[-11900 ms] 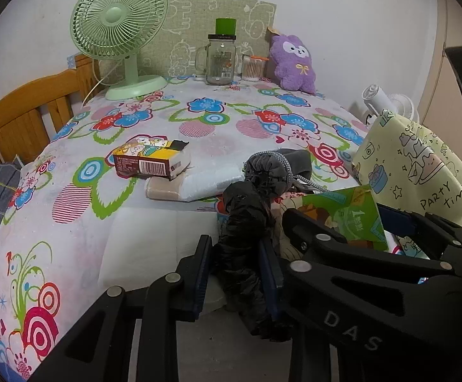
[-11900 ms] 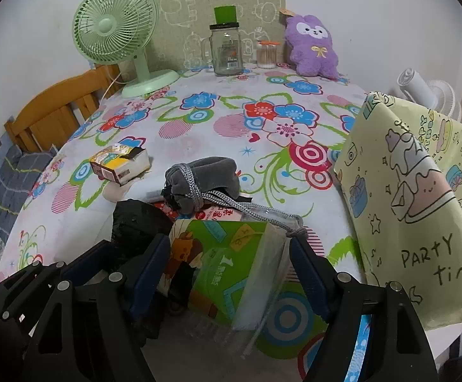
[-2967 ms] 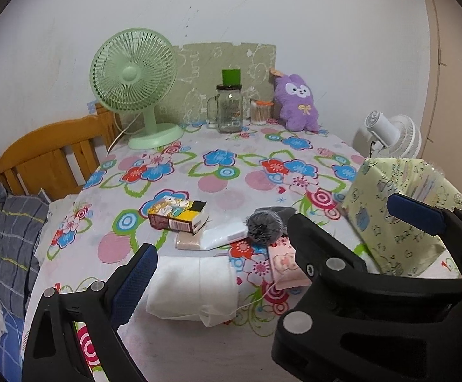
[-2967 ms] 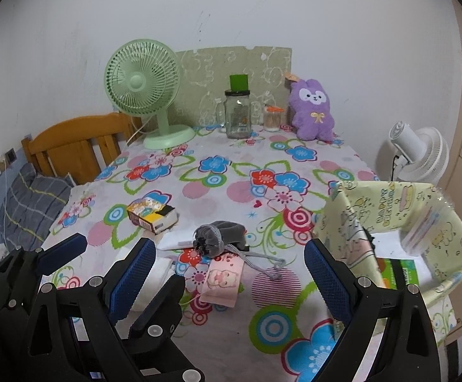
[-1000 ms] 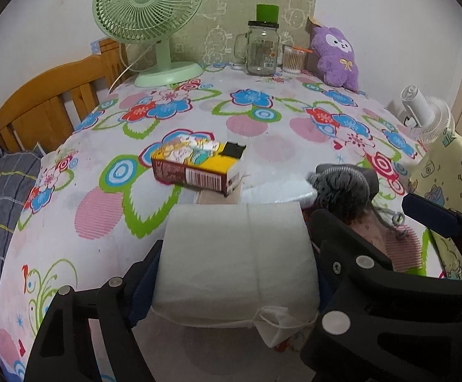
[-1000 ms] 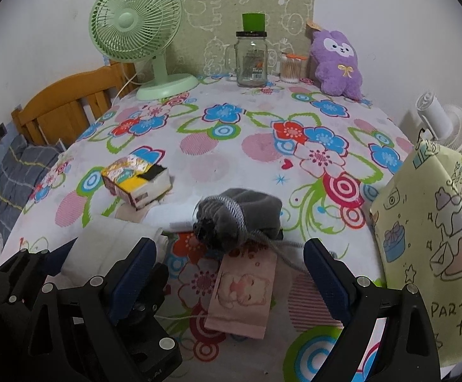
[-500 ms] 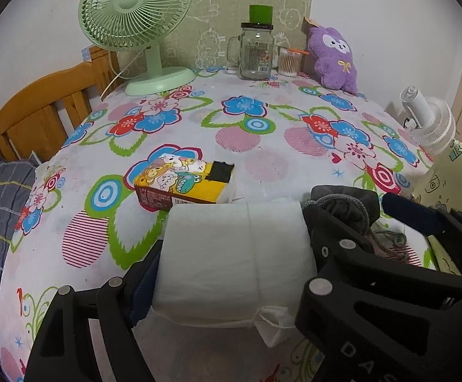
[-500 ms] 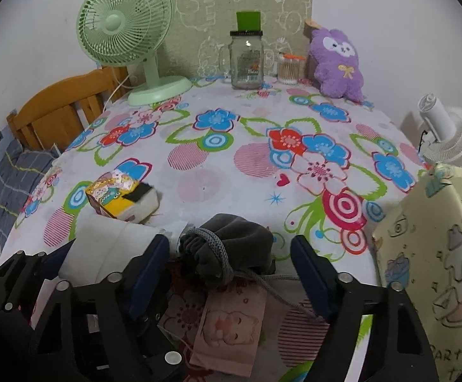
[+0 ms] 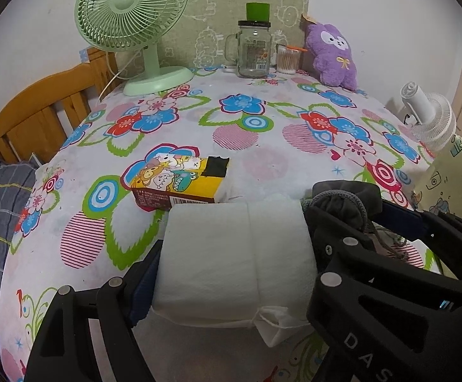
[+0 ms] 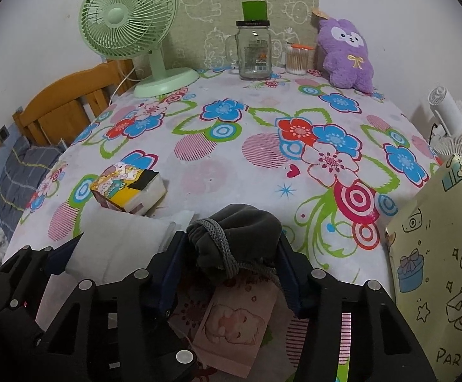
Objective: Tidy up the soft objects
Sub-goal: 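Close the right tool on the grey pouch and lift it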
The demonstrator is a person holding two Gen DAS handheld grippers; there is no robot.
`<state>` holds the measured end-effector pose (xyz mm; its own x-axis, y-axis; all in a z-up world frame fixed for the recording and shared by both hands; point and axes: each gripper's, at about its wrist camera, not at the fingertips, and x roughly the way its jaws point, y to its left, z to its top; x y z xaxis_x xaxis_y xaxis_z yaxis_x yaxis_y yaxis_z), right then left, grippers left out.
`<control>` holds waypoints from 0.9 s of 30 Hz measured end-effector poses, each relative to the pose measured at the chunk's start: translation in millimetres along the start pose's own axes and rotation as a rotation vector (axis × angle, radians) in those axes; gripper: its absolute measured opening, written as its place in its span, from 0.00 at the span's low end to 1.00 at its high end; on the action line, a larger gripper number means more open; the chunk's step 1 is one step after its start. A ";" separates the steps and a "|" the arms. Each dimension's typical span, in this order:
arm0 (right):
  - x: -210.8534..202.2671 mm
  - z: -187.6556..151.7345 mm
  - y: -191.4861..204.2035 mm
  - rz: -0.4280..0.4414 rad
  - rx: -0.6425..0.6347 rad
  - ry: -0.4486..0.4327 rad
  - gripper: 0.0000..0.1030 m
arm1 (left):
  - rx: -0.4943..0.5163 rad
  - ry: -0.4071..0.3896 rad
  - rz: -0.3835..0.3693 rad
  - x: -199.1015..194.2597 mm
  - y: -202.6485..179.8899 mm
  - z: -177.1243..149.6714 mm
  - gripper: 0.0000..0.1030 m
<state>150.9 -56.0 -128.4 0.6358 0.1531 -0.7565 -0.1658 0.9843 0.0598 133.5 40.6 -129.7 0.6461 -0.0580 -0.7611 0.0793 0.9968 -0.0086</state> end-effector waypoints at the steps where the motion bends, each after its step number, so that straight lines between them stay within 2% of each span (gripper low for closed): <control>1: -0.9 -0.4 -0.1 0.000 0.002 -0.001 0.55 | 0.001 -0.001 0.000 -1.3 -0.7 -0.6 0.81; 27: -52.3 -12.8 7.8 0.006 -0.003 -0.076 0.53 | -0.011 -0.087 0.006 -51.3 -4.4 -12.5 0.81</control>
<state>106.7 -57.4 -96.7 0.6901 0.1651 -0.7047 -0.1719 0.9832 0.0620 90.6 39.8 -98.7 0.7101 -0.0565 -0.7018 0.0678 0.9976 -0.0117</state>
